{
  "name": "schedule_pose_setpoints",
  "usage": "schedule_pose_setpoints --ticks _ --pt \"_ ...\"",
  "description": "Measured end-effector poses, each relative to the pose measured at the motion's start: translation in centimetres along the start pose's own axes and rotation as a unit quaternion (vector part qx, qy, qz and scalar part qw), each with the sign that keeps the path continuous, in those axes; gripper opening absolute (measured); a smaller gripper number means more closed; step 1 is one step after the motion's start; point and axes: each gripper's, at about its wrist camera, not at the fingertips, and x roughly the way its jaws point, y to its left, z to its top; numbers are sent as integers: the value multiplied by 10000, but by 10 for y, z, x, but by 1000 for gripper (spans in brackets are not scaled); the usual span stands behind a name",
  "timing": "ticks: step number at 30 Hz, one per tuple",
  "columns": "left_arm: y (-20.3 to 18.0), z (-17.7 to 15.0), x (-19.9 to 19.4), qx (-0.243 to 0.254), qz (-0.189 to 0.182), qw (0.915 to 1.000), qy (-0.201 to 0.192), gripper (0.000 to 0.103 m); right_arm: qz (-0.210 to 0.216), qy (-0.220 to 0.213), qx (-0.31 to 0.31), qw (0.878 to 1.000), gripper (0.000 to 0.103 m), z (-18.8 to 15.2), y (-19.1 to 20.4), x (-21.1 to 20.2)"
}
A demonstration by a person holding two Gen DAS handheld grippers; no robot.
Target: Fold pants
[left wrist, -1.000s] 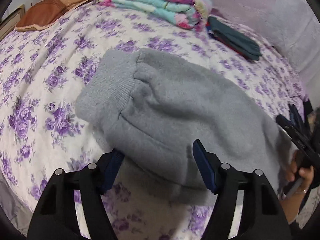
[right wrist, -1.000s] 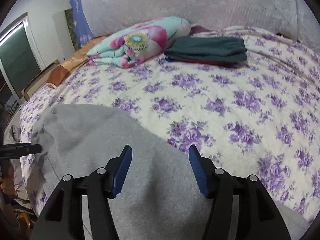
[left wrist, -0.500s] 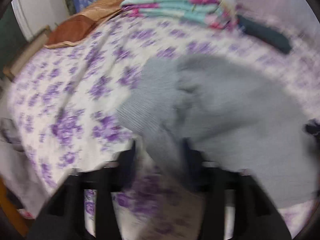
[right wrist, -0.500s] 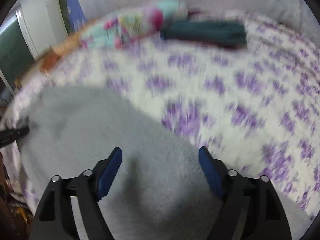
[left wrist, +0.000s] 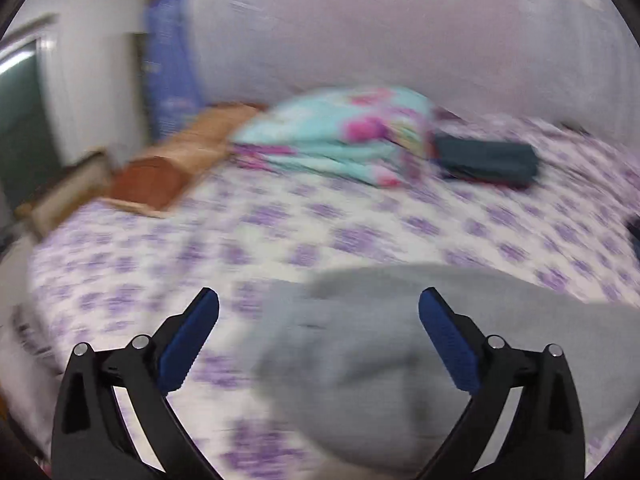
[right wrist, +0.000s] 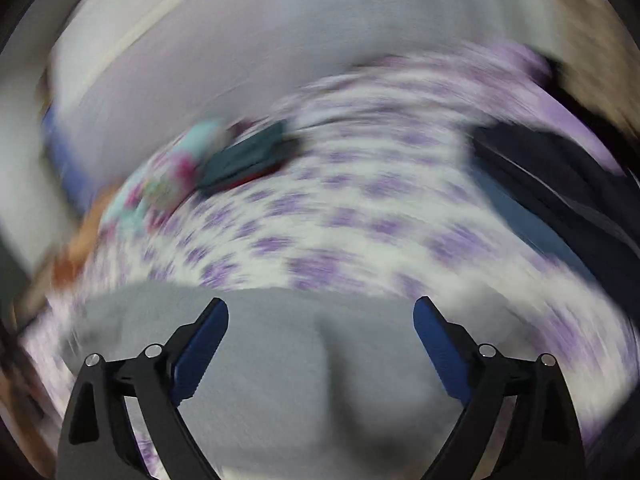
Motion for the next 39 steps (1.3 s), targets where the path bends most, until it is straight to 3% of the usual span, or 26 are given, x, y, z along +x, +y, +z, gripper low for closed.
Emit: schedule_pose_setpoints --ticks 1,3,5,7,11,13,14,15,16,18,22,25,29,34,39 --pt "-19 -2 13 209 -313 9992 164 98 -91 64 354 9993 94 -6 -21 -12" --pt "-43 -12 31 585 -567 9958 414 98 -86 117 799 9967 100 -19 -45 -23" --pt "-64 -29 63 982 -509 9896 916 98 -24 369 1309 9907 100 -34 -64 -15" --pt "-70 -46 94 1058 -350 9847 1340 98 361 584 1783 9816 100 -43 -73 7" --pt "-63 -51 97 1022 -529 9846 1319 99 243 1108 1950 9742 100 -46 -63 57" --pt "-55 -52 97 962 -688 9839 1337 99 94 1076 1959 9747 100 -40 -57 71" --pt "-54 -54 94 986 -744 9836 1316 99 13 1018 1954 9754 91 -37 -54 74" --pt "-54 -54 93 1006 -763 9835 1298 99 8 961 1952 9760 51 -35 -52 75" --pt "-53 -57 91 1035 -794 9833 1267 99 210 1124 2047 9721 33 -34 -50 81" --pt "-55 -59 88 1082 -800 9830 1246 99 247 1067 2129 9709 29 -30 -53 72" --pt "-55 -58 87 1053 -823 9831 1249 99 87 465 905 9948 29 -5 8 29" --pt "-55 -59 86 1055 -832 9835 1212 99 -174 273 13 9995 30 6 55 15" --pt "-53 -56 81 908 -805 9852 1208 99 -426 252 -1107 9926 31 5 111 22" --pt "-43 -51 72 533 -1048 9852 1251 99 96 457 -1708 9842 32 4 172 44" --pt "-41 -48 64 517 -1037 9849 1289 99 377 734 -2235 9712 33 -23 228 74"
